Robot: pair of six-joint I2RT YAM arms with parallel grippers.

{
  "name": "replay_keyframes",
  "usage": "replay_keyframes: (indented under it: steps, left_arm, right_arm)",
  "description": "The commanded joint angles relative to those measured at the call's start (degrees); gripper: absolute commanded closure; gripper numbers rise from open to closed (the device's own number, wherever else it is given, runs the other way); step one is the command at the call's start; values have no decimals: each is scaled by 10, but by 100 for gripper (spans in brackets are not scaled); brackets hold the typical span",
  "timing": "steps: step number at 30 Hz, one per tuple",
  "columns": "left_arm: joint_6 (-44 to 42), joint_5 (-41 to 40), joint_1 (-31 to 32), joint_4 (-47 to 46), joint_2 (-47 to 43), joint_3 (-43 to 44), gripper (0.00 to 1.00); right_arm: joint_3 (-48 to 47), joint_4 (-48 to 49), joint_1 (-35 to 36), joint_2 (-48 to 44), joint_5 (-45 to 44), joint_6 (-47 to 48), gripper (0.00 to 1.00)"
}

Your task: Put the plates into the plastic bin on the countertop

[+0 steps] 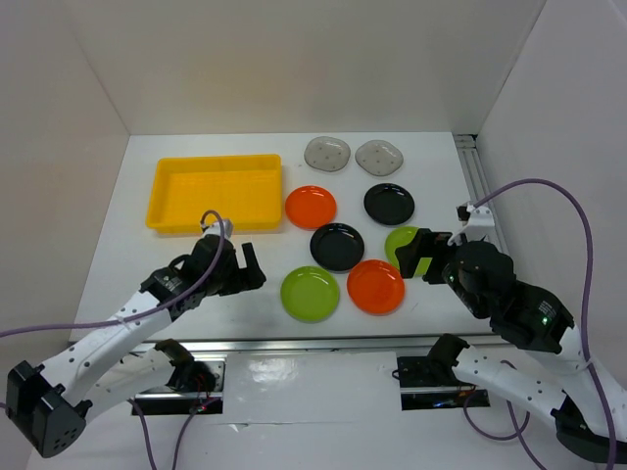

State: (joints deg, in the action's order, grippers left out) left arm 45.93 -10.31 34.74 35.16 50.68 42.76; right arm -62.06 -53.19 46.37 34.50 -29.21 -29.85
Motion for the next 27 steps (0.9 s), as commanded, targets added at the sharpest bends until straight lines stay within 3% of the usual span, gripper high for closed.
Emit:
replay_keyframes:
  steps: [1,5,11,19,24,25,26,27]
  left_arm:
    - [39,34,-6,-133,-9,-63,0]
    - [50,27,-12,-200,56,-108,0]
    - [20,116,-17,-376,136,-163,5]
    - [-1,199,-27,-490,264,-173,13]
    - [11,212,-27,-514,329,-167,25]
    - [11,204,-27,-514,329,-167,30]
    - [11,197,-27,-509,337,-167,45]
    - [11,197,-27,-509,337,-167,48]
  right_arm:
    - [12,42,1,0,32,15,0]
    - [26,65,1,-7,50,21,0]
    - [39,77,1,-13,61,21,0]
    - [49,77,1,-18,61,21,0]
    - [49,83,1,-18,61,21,0]
    - [49,83,1,-18,66,21,0]
    - [49,83,1,-18,66,21,0]
    - [49,83,1,-18,66,21,0]
